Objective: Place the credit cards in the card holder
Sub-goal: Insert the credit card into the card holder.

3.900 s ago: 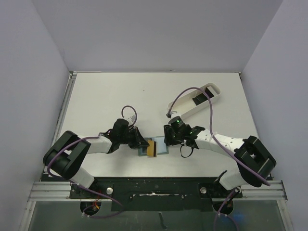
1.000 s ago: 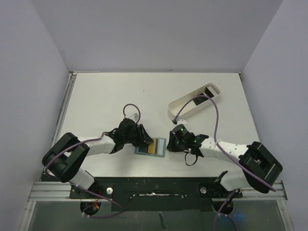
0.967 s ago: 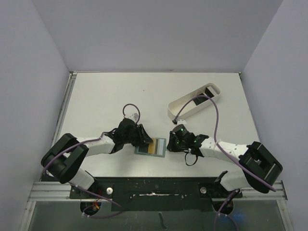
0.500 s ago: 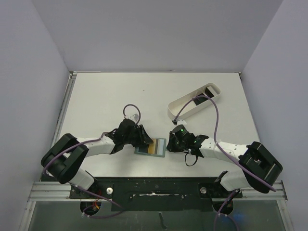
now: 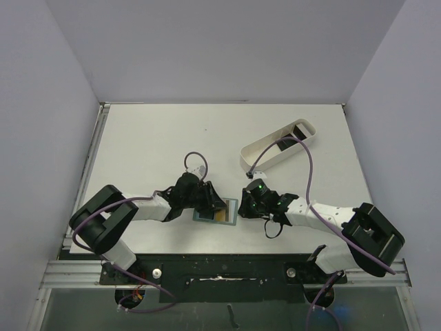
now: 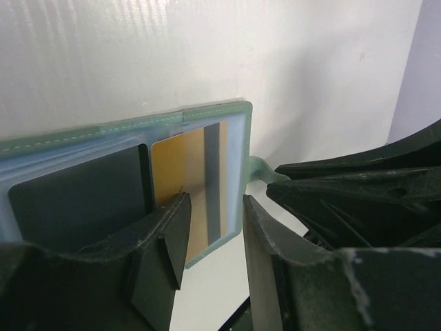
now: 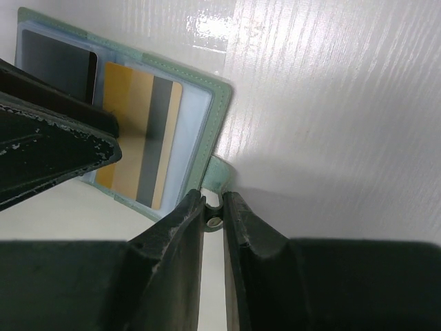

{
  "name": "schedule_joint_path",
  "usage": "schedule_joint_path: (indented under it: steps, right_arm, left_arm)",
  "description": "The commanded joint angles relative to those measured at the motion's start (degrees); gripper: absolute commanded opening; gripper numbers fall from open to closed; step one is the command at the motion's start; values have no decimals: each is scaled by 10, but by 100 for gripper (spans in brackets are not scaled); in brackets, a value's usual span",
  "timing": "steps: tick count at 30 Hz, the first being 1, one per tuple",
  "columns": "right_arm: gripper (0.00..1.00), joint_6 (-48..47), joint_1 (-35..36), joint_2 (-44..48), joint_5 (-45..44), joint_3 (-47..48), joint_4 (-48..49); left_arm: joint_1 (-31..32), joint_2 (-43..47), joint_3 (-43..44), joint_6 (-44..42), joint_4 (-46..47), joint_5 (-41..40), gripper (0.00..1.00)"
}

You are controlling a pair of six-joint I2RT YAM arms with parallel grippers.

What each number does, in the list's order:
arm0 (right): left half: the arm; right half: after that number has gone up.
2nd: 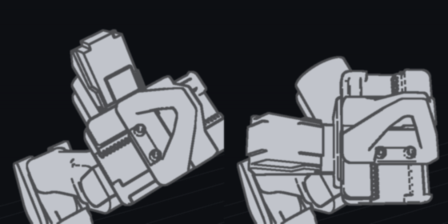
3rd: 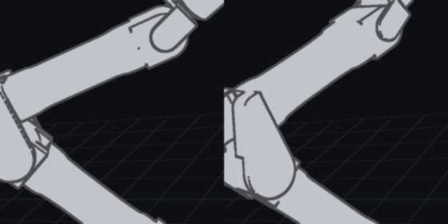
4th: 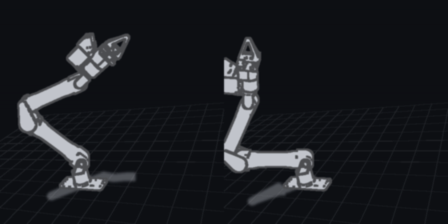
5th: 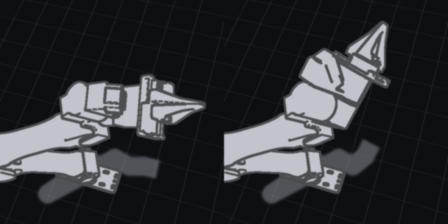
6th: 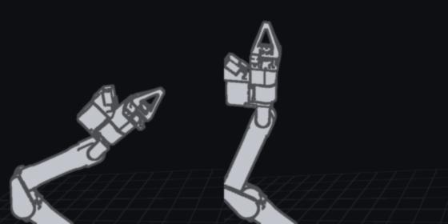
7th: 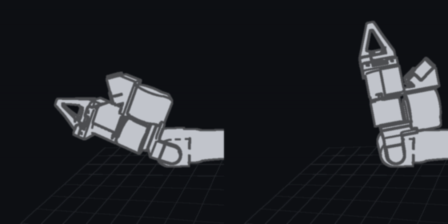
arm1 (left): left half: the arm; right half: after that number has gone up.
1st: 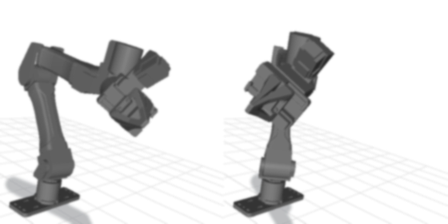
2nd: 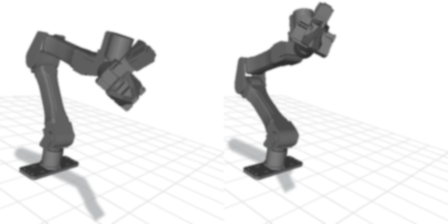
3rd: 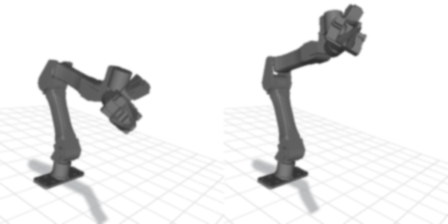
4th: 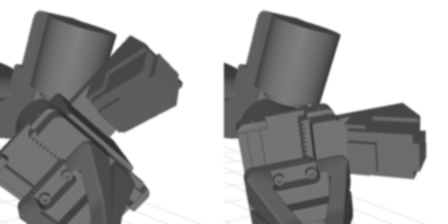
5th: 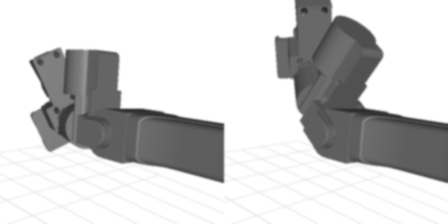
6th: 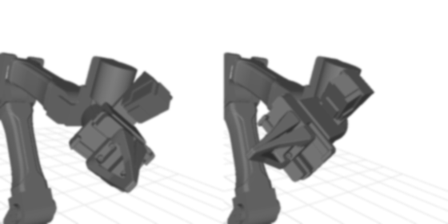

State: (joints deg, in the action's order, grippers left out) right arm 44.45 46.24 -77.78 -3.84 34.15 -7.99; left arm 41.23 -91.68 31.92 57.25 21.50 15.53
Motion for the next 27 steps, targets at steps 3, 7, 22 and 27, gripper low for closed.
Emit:
schedule_joint_path:
  steps: [3, 7, 22, 27]
  right_arm:
    - [4, 0, 7, -4, -3, 5, 28]
    - [4, 2, 8, -4, -4, 4, 28]
    - [4, -3, 9, -2, -4, 8, 24]
    - [4, -3, 10, 1, -5, 3, 25]
  left_arm:
    - [5, -10, 15, 14, 49, 23, 35]
    - [5, 17, 23, 10, 28, 17, 35]
    - [6, 38, 73, -43, -128, -42, 40]
    - [6, 24, 68, -44, -137, -65, 41]
